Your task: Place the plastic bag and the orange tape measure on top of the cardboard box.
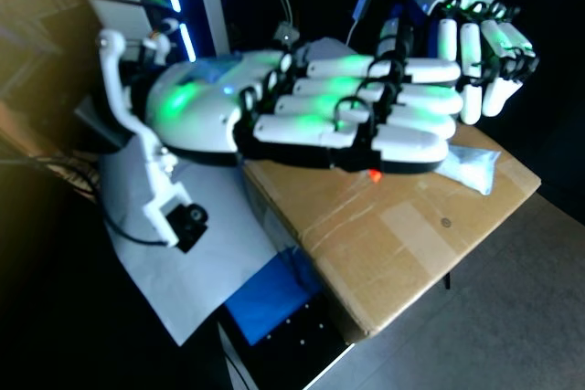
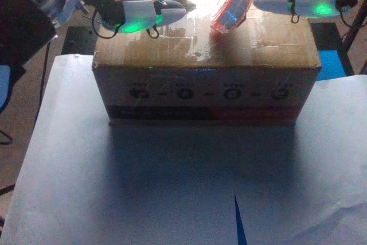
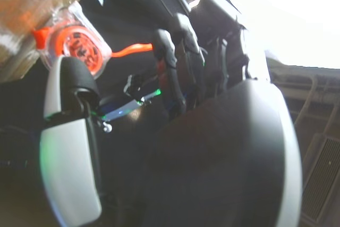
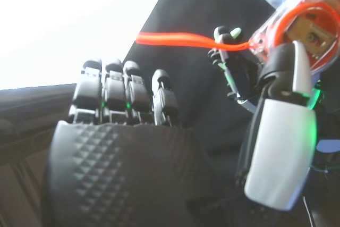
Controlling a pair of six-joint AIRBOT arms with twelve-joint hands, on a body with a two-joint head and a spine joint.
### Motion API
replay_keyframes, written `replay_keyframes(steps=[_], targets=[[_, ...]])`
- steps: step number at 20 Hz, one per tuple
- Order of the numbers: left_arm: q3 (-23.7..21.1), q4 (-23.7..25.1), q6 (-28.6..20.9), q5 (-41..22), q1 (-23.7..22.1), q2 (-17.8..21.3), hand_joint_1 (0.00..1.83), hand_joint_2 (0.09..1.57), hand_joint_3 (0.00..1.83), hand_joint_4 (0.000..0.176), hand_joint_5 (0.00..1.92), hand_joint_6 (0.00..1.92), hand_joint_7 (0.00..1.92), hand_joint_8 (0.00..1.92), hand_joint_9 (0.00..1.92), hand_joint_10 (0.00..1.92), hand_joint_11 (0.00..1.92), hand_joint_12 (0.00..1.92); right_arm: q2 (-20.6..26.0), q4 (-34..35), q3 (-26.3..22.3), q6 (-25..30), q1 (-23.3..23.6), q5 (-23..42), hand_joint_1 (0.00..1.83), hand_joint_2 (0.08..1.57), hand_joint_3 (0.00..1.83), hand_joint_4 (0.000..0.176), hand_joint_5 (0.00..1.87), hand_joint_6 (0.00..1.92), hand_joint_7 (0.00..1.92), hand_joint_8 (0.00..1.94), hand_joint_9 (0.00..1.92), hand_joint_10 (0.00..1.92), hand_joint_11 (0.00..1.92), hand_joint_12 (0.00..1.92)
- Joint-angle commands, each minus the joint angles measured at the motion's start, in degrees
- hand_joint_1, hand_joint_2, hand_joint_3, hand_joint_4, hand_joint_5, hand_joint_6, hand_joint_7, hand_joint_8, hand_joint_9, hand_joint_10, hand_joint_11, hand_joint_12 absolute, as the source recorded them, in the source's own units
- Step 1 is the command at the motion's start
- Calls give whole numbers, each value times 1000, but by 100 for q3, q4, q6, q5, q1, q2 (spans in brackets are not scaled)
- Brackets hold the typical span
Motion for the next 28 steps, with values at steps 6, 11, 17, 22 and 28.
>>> replay_keyframes(steps=[6, 11, 17, 22, 28], targets=[[-239, 140, 2, 1036, -61, 328, 940, 992, 0, 0, 598, 5, 549, 10, 167, 898, 0, 1791, 423, -197, -428, -9, 144, -1117, 668, 858, 15, 108, 4, 1, 0, 0, 0, 0, 0, 0], [-283, 140, 1, 1143, -65, 400, 891, 984, 0, 0, 601, 5, 542, 3, 187, 774, 0, 1632, 493, -197, -439, -10, 149, -1157, 689, 847, 4, 93, 30, 8, 0, 0, 0, 0, 0, 0], [-622, 140, 1, 1763, 47, 794, 869, 1011, 0, 14, 552, 3, 403, 0, 243, 272, 0, 1182, 971, -197, -977, -10, 99, -1614, 677, 827, 0, 52, 38, 14, 0, 0, 0, 0, 0, 0], [-1162, 140, -14, 2953, 427, 1534, 928, 973, 0, 11, 577, 12, 503, 23, 98, 897, 0, 1704, 1651, -197, -1690, -12, -644, -2801, 758, 851, 5, 50, 21, 8, 0, 0, 0, 0, 0, 0], [-1693, -73, -14, 4411, 1326, 2261, 852, 1002, 4, 3, 544, 3, 498, 37, 134, 1100, 49, 1685, 1963, -197, -2064, -13, -1094, -3568, 753, 922, 26, 0, 111, 34, 44, 14, 0, 0, 33, 18]])
